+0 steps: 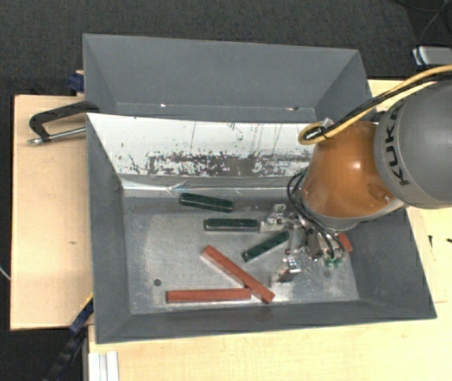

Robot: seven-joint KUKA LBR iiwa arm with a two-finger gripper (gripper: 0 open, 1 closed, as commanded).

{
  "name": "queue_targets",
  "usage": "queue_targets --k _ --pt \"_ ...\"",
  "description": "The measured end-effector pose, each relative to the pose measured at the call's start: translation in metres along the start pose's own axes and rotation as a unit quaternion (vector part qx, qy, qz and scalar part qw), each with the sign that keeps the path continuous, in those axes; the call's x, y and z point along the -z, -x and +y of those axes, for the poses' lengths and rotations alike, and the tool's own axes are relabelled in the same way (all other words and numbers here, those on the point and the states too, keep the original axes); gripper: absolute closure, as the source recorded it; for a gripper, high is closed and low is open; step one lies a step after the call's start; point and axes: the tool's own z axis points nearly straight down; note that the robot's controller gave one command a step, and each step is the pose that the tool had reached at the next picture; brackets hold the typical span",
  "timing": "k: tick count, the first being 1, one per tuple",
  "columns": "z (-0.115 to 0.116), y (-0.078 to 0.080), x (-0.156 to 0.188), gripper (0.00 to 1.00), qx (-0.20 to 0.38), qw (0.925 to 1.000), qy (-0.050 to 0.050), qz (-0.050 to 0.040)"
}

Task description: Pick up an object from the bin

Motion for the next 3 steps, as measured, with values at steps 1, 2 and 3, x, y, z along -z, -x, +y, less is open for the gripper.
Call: queue_targets --k 1,2,3 --pt "-0.0062 0.0076 -0.0057 0.00 0.112 0.9937 -0.002 -0.0029" --pt "0.0009 0.0009 0.0008 1.00 0.000 1.0000 0.000 0.0014" --pt "0.0009 0.0008 0.0006 1.00 0.000 1.0000 0.000 0.0015"
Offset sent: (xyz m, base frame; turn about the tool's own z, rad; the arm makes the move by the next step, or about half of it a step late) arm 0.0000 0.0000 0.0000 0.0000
